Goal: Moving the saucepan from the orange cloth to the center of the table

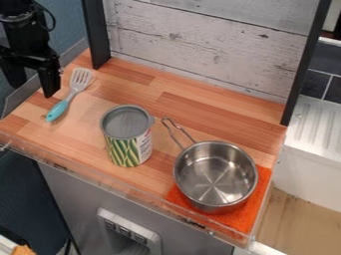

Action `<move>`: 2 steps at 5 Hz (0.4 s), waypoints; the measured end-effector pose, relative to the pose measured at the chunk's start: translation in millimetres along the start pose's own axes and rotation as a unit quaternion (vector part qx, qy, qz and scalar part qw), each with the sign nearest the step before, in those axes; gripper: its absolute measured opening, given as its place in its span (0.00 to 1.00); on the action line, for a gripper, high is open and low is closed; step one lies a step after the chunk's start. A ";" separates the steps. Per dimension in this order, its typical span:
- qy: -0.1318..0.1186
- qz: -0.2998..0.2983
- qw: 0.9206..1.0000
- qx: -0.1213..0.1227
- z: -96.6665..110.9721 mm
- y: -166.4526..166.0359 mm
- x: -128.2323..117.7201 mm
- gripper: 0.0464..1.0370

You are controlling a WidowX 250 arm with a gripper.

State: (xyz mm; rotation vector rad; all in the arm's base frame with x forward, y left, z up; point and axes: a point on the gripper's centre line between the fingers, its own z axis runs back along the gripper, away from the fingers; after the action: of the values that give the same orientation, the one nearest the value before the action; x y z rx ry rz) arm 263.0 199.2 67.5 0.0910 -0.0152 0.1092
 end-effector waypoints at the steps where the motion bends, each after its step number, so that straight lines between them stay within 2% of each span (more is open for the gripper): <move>1: 0.010 -0.002 1.000 -0.009 -7.4 -4.6 -1.4 0.96; 2: 0.004 -0.067 0.998 -0.014 -1.2 -50.5 4.1 0.96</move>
State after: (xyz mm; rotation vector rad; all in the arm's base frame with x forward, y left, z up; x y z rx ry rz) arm 272.6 149.7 61.8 0.0639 -0.0020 -0.0256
